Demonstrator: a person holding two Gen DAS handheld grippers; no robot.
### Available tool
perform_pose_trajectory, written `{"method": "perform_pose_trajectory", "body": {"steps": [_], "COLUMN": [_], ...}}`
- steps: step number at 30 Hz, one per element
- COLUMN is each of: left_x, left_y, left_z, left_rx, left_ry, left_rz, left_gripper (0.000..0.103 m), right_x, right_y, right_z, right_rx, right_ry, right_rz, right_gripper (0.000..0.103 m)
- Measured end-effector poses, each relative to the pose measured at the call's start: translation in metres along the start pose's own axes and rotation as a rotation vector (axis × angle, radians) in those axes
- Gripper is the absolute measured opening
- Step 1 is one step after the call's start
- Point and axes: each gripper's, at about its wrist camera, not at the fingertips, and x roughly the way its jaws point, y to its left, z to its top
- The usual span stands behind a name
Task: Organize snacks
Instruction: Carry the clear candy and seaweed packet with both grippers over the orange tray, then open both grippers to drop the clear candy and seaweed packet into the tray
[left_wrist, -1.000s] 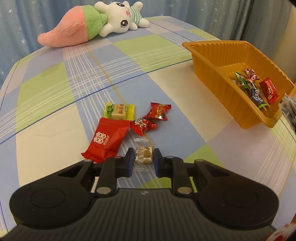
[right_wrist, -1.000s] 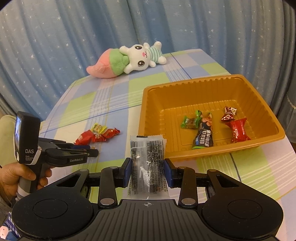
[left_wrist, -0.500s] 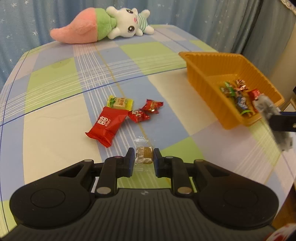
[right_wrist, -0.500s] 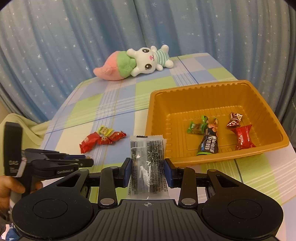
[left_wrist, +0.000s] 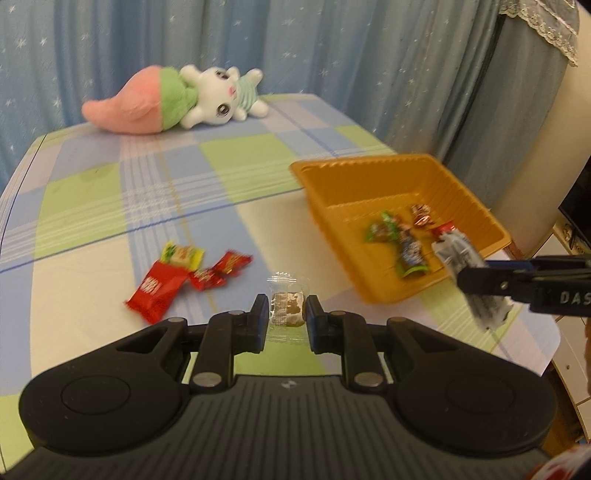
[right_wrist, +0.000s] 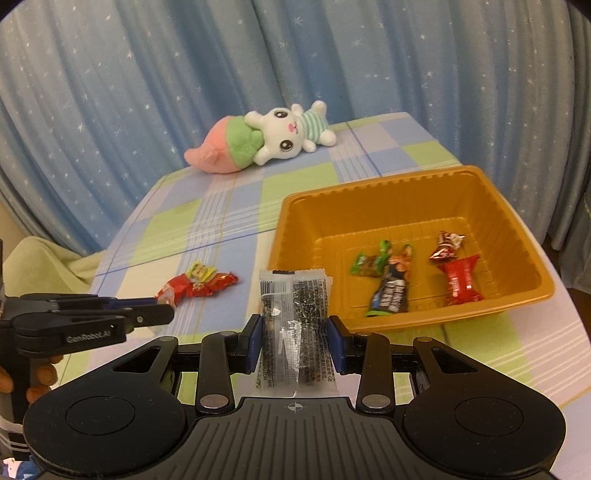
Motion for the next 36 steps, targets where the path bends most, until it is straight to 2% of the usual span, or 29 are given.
{"method": "perform_pose_trajectory", "body": {"steps": [7,16,25,36], "left_x": [0.01,0.041,0.081,0.116], "left_y": [-0.036,-0.078,-0.099,-0.108], "left_z": [0.021,0.053,0.079,0.087], "left_rx": [0.025,0.043,0.016,0.001], "left_ry": [-0.024,-0.043,-0.024,0.025], "left_rz": [-0.007,-0.003,0.038,0.1], "left_gripper": [0.019,0.019,0.019,0.019], "right_x": [-0.012,-0.014,0.014,0.044], "right_y": [-0.037,-0.083,-0.116,-0.133], "right_z": [0.012,0.042,0.068,0.079], "right_rx": [0.032,0.067,0.107,0.121], "right_ry": [-0.029,-0.069,-0.043,0.009], "right_rz": [-0.015,-0.004,0.032,0.065], "right_gripper": [0.037,0.037,0.037,0.037]}}
